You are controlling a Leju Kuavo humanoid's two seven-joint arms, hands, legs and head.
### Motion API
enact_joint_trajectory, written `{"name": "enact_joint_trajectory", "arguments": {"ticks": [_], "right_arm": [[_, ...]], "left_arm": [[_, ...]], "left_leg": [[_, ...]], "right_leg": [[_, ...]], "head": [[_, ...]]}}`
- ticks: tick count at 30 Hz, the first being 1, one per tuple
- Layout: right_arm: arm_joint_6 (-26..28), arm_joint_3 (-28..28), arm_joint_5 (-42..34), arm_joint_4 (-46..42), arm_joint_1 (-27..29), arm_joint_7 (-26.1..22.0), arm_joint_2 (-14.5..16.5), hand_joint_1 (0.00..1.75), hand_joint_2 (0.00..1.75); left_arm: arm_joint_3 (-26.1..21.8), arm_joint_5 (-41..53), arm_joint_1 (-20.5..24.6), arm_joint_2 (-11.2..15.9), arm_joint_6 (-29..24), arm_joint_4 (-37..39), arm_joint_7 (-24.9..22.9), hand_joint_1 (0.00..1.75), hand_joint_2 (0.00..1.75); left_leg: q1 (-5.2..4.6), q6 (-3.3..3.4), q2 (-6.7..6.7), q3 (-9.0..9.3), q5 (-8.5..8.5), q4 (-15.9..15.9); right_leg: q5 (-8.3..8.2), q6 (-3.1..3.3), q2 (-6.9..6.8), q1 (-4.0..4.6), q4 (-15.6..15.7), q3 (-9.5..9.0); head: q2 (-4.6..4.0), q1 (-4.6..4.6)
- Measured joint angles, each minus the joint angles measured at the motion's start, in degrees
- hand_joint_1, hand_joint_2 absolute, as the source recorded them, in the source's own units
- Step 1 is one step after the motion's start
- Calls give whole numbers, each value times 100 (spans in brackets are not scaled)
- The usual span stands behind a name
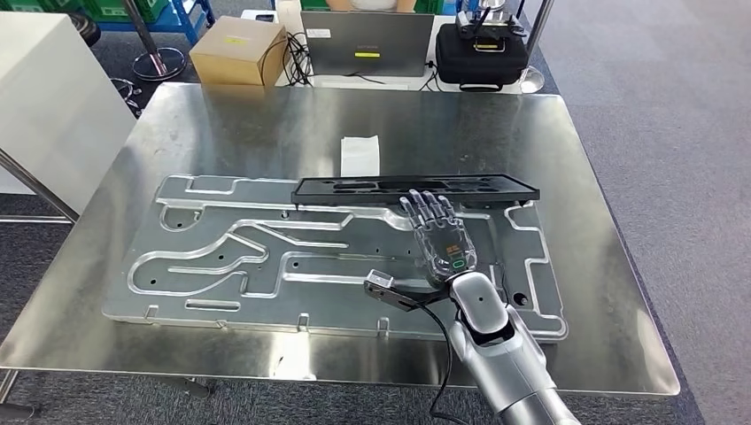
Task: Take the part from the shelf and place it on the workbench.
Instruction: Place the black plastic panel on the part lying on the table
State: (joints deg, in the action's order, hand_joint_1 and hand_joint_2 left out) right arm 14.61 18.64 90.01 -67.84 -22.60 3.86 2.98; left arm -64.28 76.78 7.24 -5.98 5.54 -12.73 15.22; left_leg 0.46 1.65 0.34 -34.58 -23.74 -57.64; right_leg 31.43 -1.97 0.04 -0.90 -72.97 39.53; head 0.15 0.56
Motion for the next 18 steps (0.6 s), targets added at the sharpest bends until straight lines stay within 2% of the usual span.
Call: {"name": "enact_joint_trajectory", "arguments": {"ticks": [1, 3, 4, 5, 7, 8, 9, 10, 12, 13, 14, 15, 16, 17, 18], "right_arm": [[14, 0, 0, 1, -16, 9, 1, 0, 175], [30, 0, 1, 4, -55, 22, 5, 0, 175], [31, 0, 1, 9, -67, 24, 8, 0, 175], [30, 0, 2, 18, -76, 25, 10, 0, 175], [25, 0, 2, 48, -78, 25, 15, 0, 175], [23, 0, 2, 66, -83, 25, 20, 0, 175], [22, 0, 2, 80, -87, 26, 27, 0, 175], [21, 1, 2, 91, -90, 26, 34, 0, 175], [20, 2, 2, 113, -92, 27, 43, 0, 175], [19, 2, 2, 125, -89, 27, 44, 0, 175], [20, 2, 2, 135, -89, 27, 44, 0, 175], [21, 2, 2, 142, -94, 27, 44, 0, 175], [22, 2, 2, 144, -103, 27, 44, 0, 175], [24, 2, 2, 144, -117, 27, 45, 0, 175], [25, 2, 2, 144, -130, 28, 45, 0, 175]], "left_arm": [[-3, -1, 0, -1, 8, 1, -4, 0, 0], [-4, -2, 0, -3, 18, 1, -11, 0, 0], [-5, -2, 0, -3, 20, 1, -13, 0, 0], [-6, -2, 0, -3, 23, 1, -14, 0, 0], [-9, -2, -4, -3, 23, 1, -14, 0, 0], [-11, -2, -8, -3, 24, 1, -15, 0, 0], [-12, -2, -14, -2, 23, 1, -16, 0, 0], [-13, -2, -18, -2, 24, 1, -18, 0, 0], [-13, -2, -19, -2, 25, 1, -22, 0, 0], [-13, -2, -19, -3, 26, 1, -23, 0, 0], [-13, -2, -18, -4, 27, 1, -23, 0, 0], [-13, -2, -18, -4, 27, 1, -23, 0, 0], [-13, -2, -16, -2, 27, 1, -23, 0, 0], [-13, -2, -10, 1, 26, 1, -23, 0, 0], [-13, -2, -1, 6, 26, 1, -24, 0, 0]], "left_leg": [[3, -16, 1, -63, 34, -28], [-3, -66, -6, -158, 94, -79], [-8, -102, -9, -182, 128, -91], [-10, -141, -12, -197, 167, -91], [-5, -217, -18, -215, 239, -71], [1, -250, -24, -253, 186, -105], [6, -278, -30, -316, 28, -220], [16, -301, -35, -399, -224, -442], [26, -340, -36, -583, -789, -1143], [29, -355, -36, -625, -929, -1470], [30, -363, -36, -605, -933, -1675], [30, -362, -36, -492, -813, -1690], [30, -350, -36, -279, -642, -1502], [28, -327, -38, 16, -525, -1154], [15, -296, -40, 347, -511, -704]], "right_leg": [[-137, 5, -2, -3, 311, -267], [-203, 58, 1, 14, 1071, -806], [-183, 96, 5, 30, 1323, -958], [-151, 139, 9, 51, 1448, -1012], [-232, 227, 4, 54, 1487, -962], [-291, 280, -5, 43, 1500, -916], [-362, 334, -15, 29, 1518, -855], [-435, 377, -24, 17, 1531, -778], [-570, 417, -30, 30, 1526, -602], [-636, 416, -32, 38, 1522, -513], [-702, 412, -33, 44, 1513, -421], [-764, 403, -34, 49, 1501, -333], [-821, 392, -33, 52, 1486, -249], [-875, 377, -32, 53, 1466, -180], [-923, 354, -30, 61, 1447, -123]], "head": [[0, 1], [0, -6], [1, -5], [2, 1], [1, 19], [1, 22], [0, 10], [0, -1], [0, -23], [1, -23], [1, -23], [1, -23], [1, -23], [0, -25], [0, -25]]}}
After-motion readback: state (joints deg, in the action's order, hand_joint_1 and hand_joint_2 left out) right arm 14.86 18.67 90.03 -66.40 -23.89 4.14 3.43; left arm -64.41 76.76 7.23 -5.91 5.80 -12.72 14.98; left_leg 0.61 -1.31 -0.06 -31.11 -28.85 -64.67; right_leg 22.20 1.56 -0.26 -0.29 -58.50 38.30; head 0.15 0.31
